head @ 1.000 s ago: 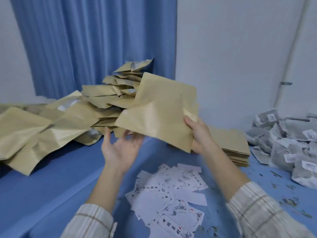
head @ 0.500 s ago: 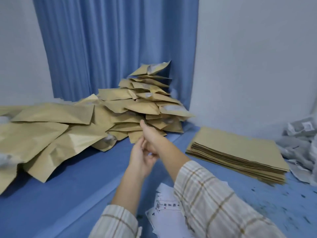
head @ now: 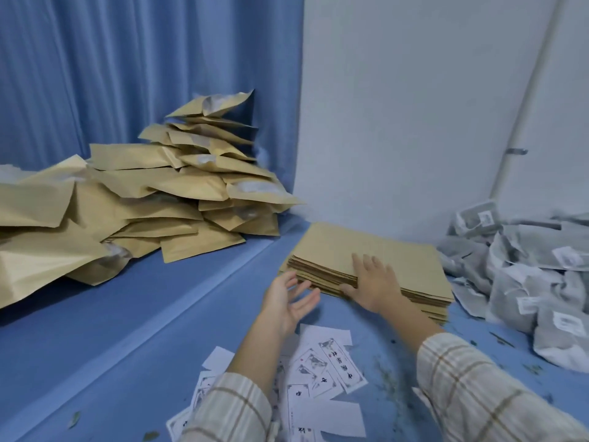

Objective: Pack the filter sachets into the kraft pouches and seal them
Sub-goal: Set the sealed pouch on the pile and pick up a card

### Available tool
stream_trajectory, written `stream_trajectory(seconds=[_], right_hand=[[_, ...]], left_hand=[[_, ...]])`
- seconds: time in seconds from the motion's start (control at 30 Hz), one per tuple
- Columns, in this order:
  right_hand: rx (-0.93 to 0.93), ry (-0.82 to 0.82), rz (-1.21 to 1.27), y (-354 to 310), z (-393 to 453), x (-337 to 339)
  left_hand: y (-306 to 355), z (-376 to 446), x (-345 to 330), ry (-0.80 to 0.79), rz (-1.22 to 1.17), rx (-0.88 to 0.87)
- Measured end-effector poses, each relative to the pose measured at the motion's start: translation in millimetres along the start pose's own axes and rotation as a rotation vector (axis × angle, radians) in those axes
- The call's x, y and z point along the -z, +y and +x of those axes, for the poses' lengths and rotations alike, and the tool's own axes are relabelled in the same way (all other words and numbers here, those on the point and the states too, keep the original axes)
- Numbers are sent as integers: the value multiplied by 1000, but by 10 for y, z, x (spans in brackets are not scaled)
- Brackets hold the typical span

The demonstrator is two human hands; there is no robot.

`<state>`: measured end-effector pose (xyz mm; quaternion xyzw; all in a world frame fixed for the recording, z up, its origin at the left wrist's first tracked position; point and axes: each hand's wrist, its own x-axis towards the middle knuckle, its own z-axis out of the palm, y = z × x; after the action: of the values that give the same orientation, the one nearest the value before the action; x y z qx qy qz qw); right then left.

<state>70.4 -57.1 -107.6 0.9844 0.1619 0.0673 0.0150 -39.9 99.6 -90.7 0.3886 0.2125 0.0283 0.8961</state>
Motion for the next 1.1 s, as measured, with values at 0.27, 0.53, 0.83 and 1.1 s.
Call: stream_trajectory(seconds=[0.27, 0.53, 0.83, 1.1], right_hand=[[111, 182, -107, 363, -210, -33], [345, 357, 258, 119, -709, 269], [120, 13, 1900, 49, -1401, 950], [-162, 211, 1973, 480, -1723, 959]], left_hand=[[-376, 67, -363, -5, 35, 38], [-392, -235, -759, -133, 106, -132], [-368, -763, -661, 226, 1075, -1069], [-544, -928, -384, 417, 1922, -1354]])
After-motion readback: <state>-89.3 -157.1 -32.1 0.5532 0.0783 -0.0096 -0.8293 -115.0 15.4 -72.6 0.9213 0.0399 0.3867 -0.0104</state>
